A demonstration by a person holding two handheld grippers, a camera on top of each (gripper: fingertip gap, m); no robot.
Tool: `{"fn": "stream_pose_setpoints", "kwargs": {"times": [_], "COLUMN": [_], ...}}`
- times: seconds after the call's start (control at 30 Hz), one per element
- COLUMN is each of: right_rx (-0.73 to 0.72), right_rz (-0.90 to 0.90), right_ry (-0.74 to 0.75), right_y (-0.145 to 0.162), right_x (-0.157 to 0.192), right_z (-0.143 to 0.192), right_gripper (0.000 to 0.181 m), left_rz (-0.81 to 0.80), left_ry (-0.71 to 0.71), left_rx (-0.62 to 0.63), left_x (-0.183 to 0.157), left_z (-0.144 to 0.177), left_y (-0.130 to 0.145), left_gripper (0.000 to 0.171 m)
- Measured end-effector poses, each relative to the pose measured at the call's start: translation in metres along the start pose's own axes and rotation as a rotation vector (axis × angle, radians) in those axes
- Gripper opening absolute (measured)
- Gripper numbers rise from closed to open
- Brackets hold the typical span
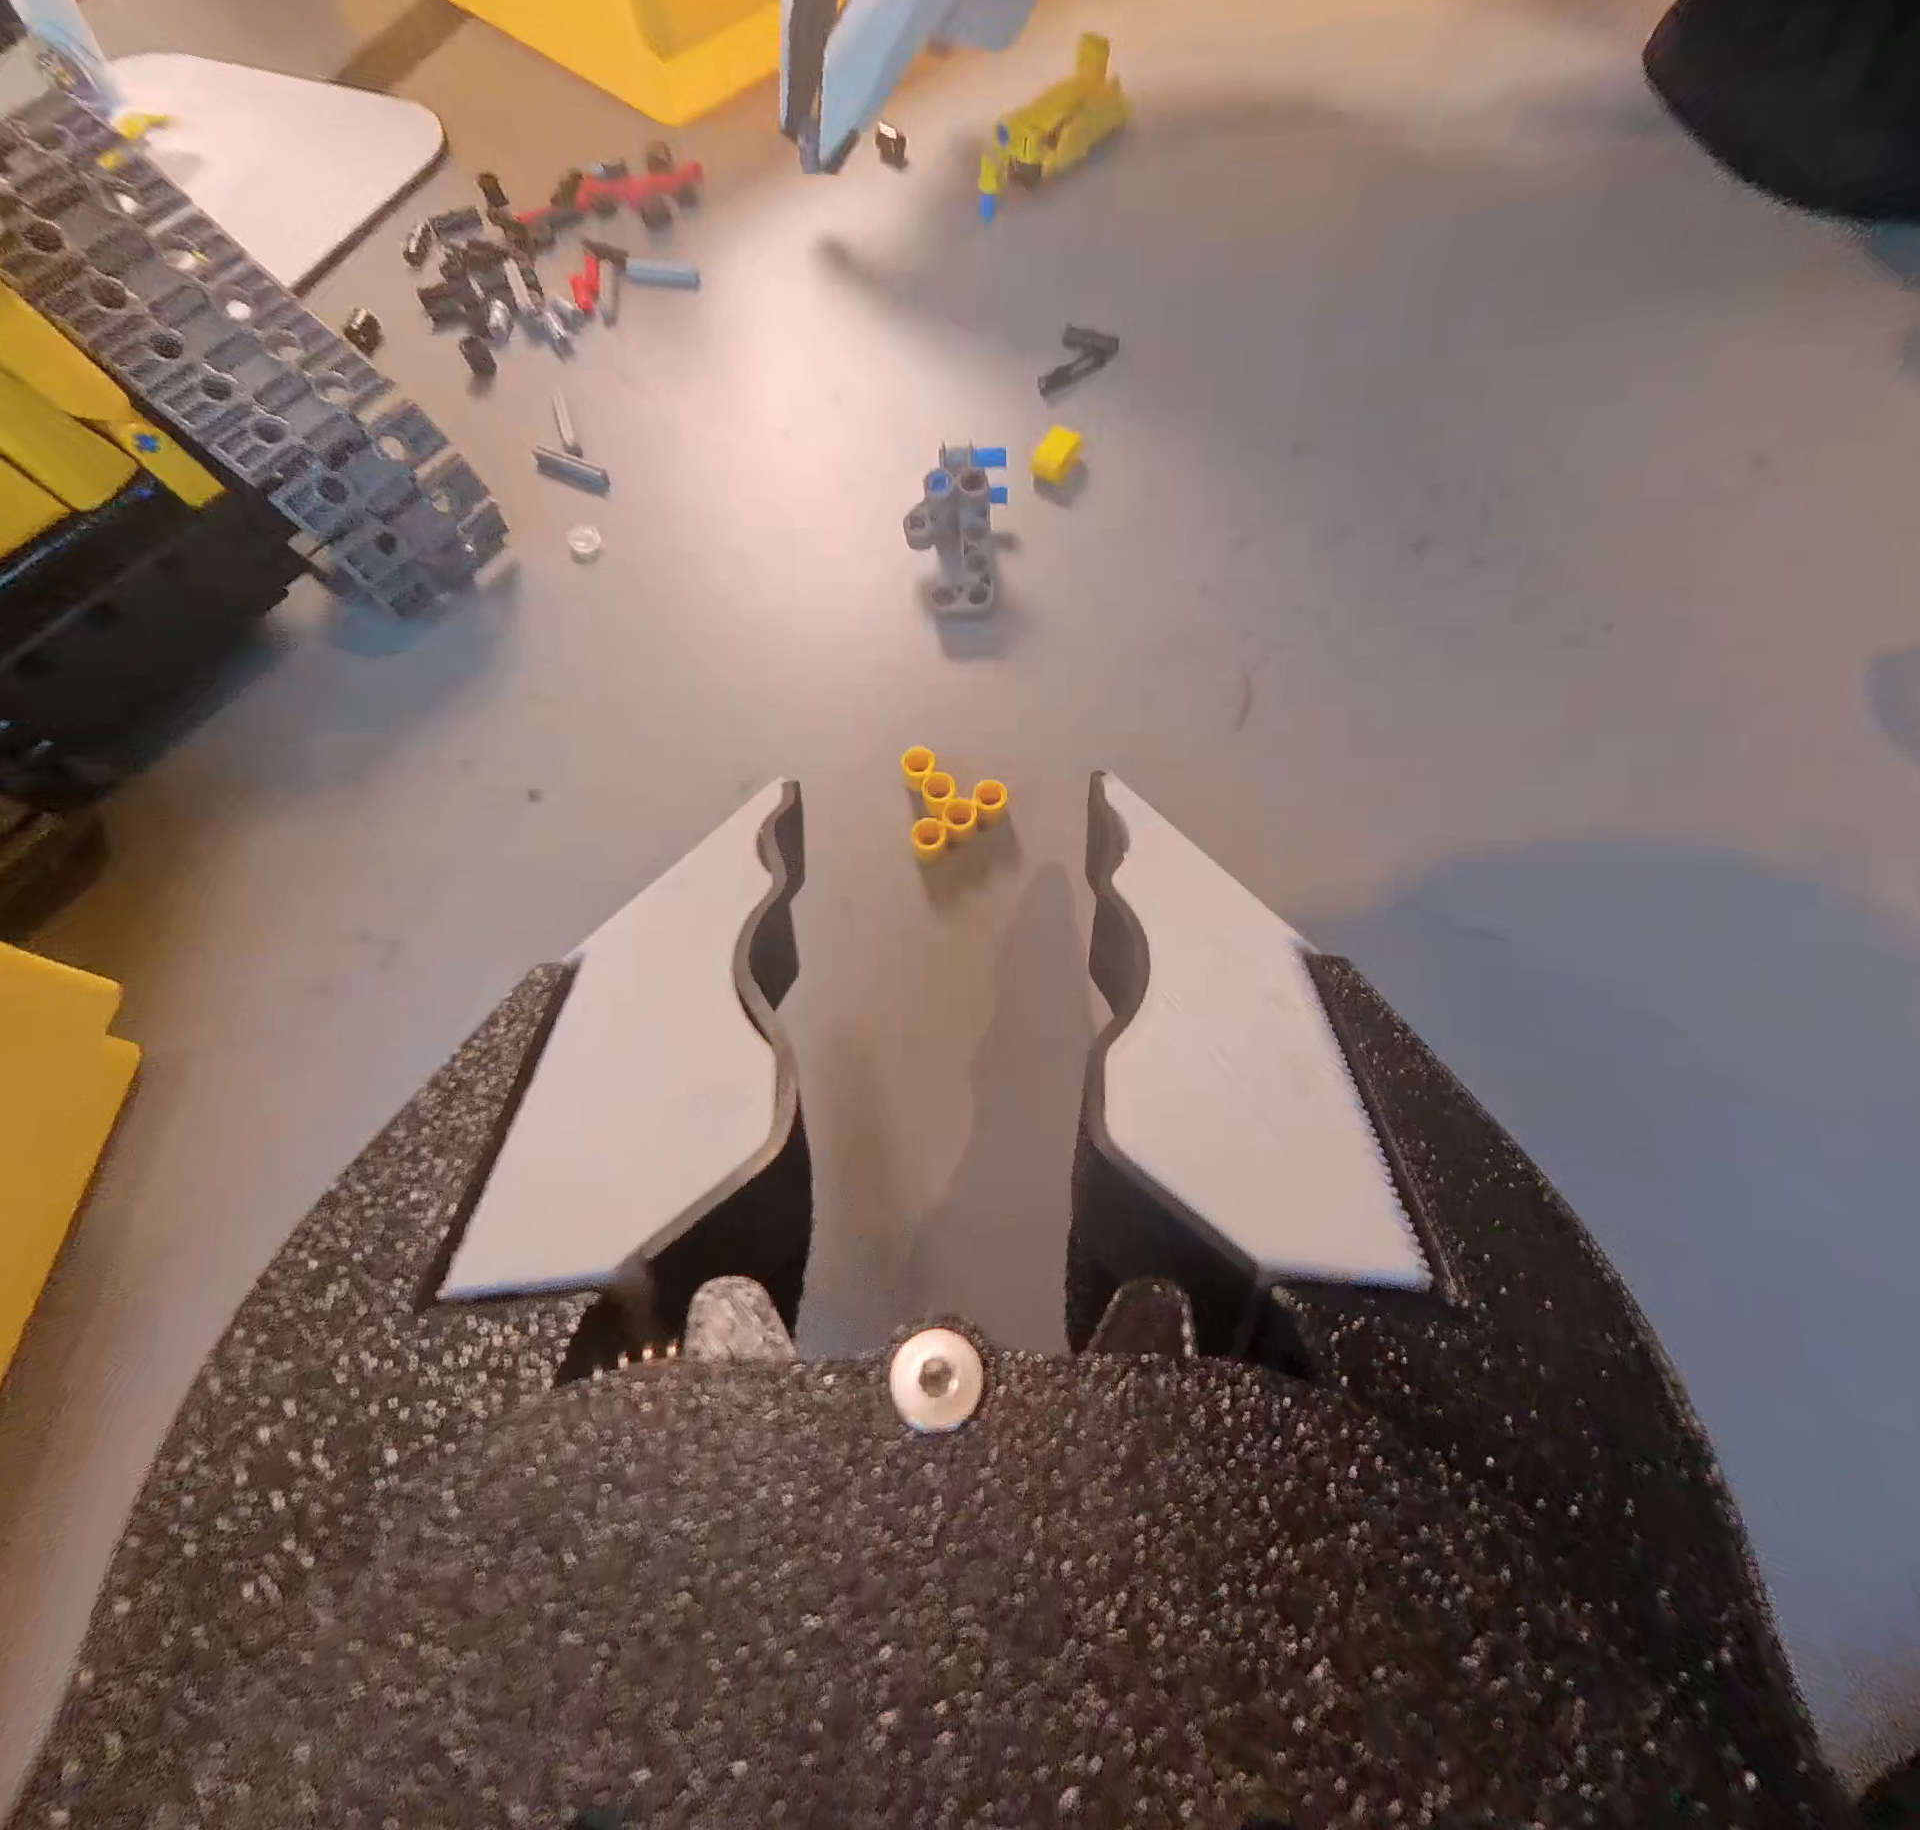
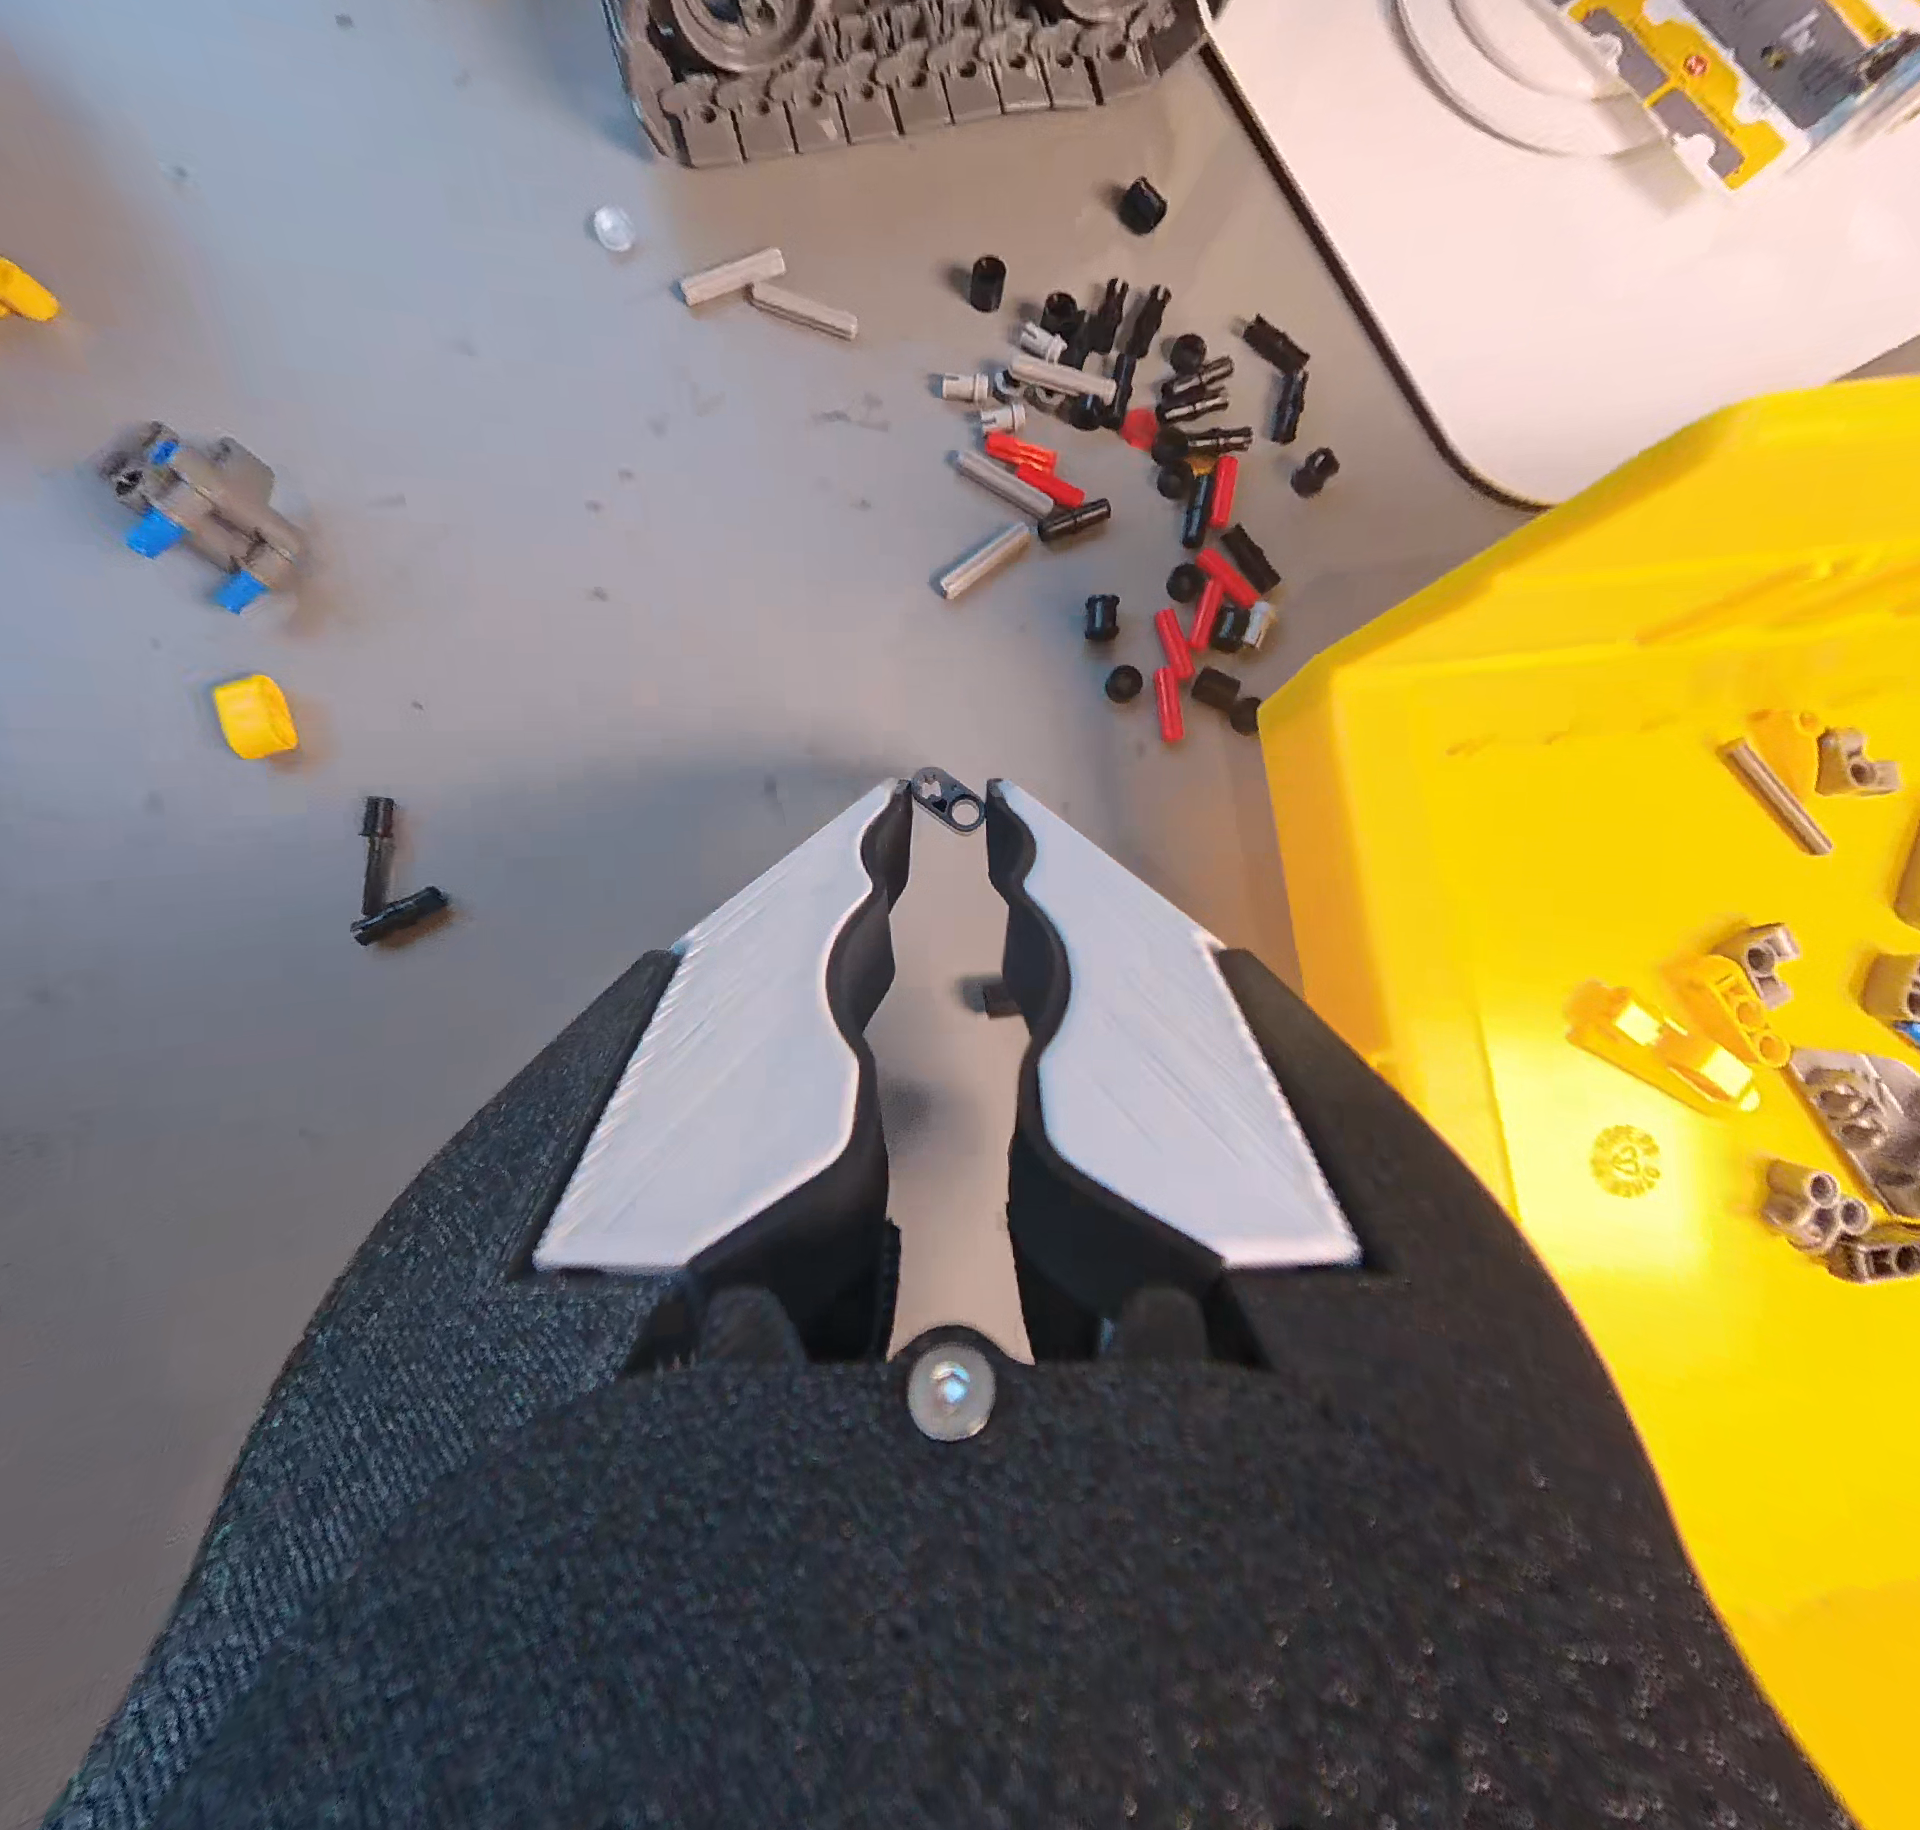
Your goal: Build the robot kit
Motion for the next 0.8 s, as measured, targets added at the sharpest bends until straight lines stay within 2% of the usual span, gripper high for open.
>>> {"fn": "stream_pose_setpoints", "kwargs": {"times": [0.23,0.4,0.8], "right_rx": [0.043,0.043,-0.002], "right_rz": [0.018,0.013,0.014], "right_ry": [-0.045,-0.053,-0.044], "right_y": [0.001,0.001,0.000], "right_x": [0.012,0.013,0.012], "right_z": [-0.013,-0.017,-0.011], "right_gripper": [0.014,0.014,0.018], "left_rz": [-0.058,-0.065,-0.101], "left_ry": [0.047,0.041,0.028], "left_rx": [0.108,0.107,0.105], "left_x": [-0.012,-0.013,-0.016], "left_z": [-0.012,-0.013,-0.016], "left_y": [0.011,0.011,0.009], "left_gripper": [0.036,0.020,0.001]}}
Point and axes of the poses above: each gripper's, where its closed fingertips meet, z back along the fingers, y out of its underside, x = y × z across the jaws, the point moved 5 cm from there along z, back along the fingers, and after that the axes turned 2 degrees about x, right-handed, at the moved point
